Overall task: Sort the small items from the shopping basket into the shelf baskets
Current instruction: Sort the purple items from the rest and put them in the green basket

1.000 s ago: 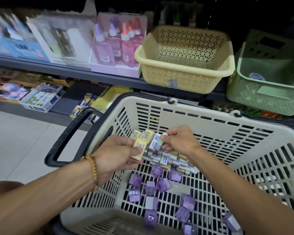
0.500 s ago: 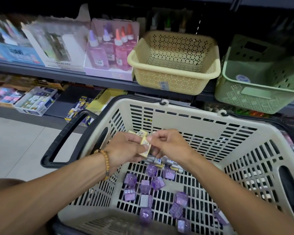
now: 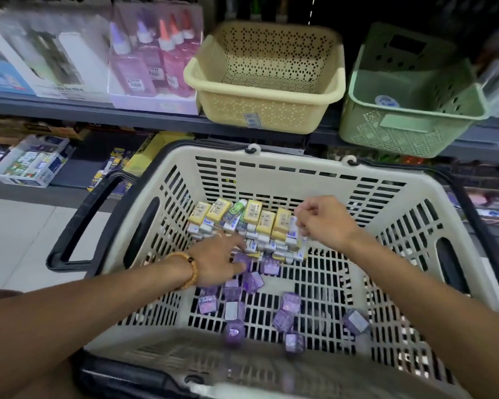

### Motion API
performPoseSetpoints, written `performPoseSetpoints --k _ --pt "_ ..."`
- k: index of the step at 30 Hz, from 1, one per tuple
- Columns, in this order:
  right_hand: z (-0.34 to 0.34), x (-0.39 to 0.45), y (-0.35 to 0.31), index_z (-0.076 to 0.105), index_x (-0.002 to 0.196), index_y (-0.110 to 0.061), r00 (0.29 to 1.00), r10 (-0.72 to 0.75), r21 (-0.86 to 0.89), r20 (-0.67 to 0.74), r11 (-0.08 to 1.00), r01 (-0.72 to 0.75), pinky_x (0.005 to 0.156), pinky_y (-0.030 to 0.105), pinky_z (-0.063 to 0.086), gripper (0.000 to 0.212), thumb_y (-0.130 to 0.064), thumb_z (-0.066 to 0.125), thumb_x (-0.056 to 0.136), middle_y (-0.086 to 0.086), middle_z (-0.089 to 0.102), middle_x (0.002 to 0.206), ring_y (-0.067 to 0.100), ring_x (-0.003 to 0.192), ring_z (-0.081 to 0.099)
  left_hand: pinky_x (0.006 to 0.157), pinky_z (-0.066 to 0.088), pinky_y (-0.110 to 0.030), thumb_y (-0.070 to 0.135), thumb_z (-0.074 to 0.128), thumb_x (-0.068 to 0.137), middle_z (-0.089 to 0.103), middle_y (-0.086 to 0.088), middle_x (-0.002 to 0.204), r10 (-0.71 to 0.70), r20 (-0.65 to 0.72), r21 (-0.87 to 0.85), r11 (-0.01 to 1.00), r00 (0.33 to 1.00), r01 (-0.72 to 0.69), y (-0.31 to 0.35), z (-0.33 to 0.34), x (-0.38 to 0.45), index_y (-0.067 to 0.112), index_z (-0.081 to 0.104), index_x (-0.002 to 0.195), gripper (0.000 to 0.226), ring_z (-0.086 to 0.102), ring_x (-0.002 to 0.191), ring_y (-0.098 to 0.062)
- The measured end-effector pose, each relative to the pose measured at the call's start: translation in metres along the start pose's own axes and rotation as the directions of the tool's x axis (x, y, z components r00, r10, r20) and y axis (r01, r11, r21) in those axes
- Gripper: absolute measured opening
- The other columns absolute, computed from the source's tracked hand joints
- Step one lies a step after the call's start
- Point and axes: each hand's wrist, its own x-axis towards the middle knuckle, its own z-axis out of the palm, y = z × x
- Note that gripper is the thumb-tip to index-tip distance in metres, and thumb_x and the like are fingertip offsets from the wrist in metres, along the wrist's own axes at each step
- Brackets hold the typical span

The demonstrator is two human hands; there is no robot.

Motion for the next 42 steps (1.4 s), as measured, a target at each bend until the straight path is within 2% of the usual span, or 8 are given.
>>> performPoseSetpoints --k 7,11,14,20,26,31,37,42 --pt "-0.007 -0.058 0.070 0.050 0.132 -0.006 0.842 0.436 -0.692 0.319 0.714 -0.108 0.097 0.038 0.047 0.046 -0.036 0.052 0.098 0.012 0.055 0.134 0.028 0.117 0.056 0.102 0.043 -0.034 0.047 0.066 0.083 0.039 -0.009 0.147 -0.048 0.142 0.315 0.949 0.989 0.000 -0.001 0.040 0.024 0.030 0.016 0.151 0.085 0.051 0.124 -0.028" --pt "0.016 -0.066 0.077 0.046 0.131 -0.001 0.694 0.532 -0.495 0.485 0.822 -0.284 0.066 0.034 0.057 0.043 -0.025 0.059 0.097 0.012 0.062 0.105 0.022 0.080 0.063 0.071 0.051 -0.027 0.038 0.071 0.084 0.064 -0.008 0.109 -0.038 0.297 0.213 0.977 0.954 -0.028 -0.002 0.039 0.027 0.028 0.042 0.134 0.059 0.061 0.079 -0.016" --pt "0.028 -0.059 0.070 0.056 0.124 -0.008 0.772 0.363 -0.483 0.522 0.872 -0.084 0.081 0.033 0.055 0.033 -0.029 0.056 0.098 0.006 0.062 0.112 0.018 0.092 0.061 0.064 0.052 -0.024 0.033 0.071 0.084 0.065 -0.006 0.103 -0.018 0.271 0.142 0.990 0.962 -0.022 -0.003 0.033 0.027 0.030 0.048 0.131 0.052 0.059 0.063 -0.012" --pt "0.066 -0.034 0.045 0.022 0.149 -0.023 0.915 0.010 -0.591 0.404 0.766 0.253 0.094 0.040 0.047 0.064 -0.039 0.053 0.096 0.011 0.039 0.147 0.031 0.124 0.051 0.113 0.029 -0.042 0.048 0.067 0.083 0.029 -0.006 0.157 -0.138 0.327 0.357 0.934 0.935 0.014 -0.015 0.042 0.024 0.036 0.020 0.151 0.083 0.037 0.137 -0.027" --pt "0.072 -0.037 0.055 0.040 0.104 -0.028 0.815 0.098 -0.537 0.571 0.796 0.280 0.078 0.032 0.047 0.023 -0.030 0.059 0.093 -0.001 0.046 0.103 0.019 0.094 0.054 0.072 0.042 -0.024 0.031 0.077 0.079 0.041 -0.001 0.122 -0.043 0.443 0.224 0.972 0.895 -0.064 -0.008 0.047 0.028 0.034 0.040 0.137 0.069 0.048 0.087 -0.008" --pt "0.044 -0.044 0.077 0.045 0.124 -0.026 0.723 0.237 -0.389 0.649 0.920 0.048 0.082 0.029 0.048 0.035 -0.018 0.060 0.094 -0.007 0.051 0.105 0.012 0.097 0.055 0.098 0.050 -0.043 0.030 0.081 0.075 0.047 -0.002 0.135 -0.059 0.472 0.124 0.992 0.879 -0.001 -0.008 0.055 0.029 0.028 0.027 0.146 0.089 0.054 0.116 -0.022" --pt "0.036 -0.050 0.092 0.058 0.109 -0.023 0.603 0.392 -0.468 0.694 0.883 -0.035 0.093 0.049 0.052 0.035 -0.032 0.077 0.081 0.000 0.058 0.113 0.025 0.106 0.058 0.102 0.032 -0.023 0.032 0.079 0.076 0.035 -0.001 0.151 0.005 0.525 0.096 0.993 0.851 -0.066 0.000 0.085 0.030 0.022 0.023 0.148 0.091 0.039 0.132 -0.019" --pt "0.028 -0.052 0.104 0.049 0.098 -0.027 0.571 0.386 -0.441 0.724 0.896 -0.047 0.082 0.036 0.047 0.042 -0.023 0.083 0.074 -0.006 0.057 0.098 0.015 0.089 0.054 0.103 0.029 -0.024 0.028 0.074 0.076 0.028 0.001 0.156 0.009 0.587 0.057 0.997 0.809 -0.052 0.005 0.095 0.030 0.029 0.018 0.149 0.092 0.034 0.137 -0.016"
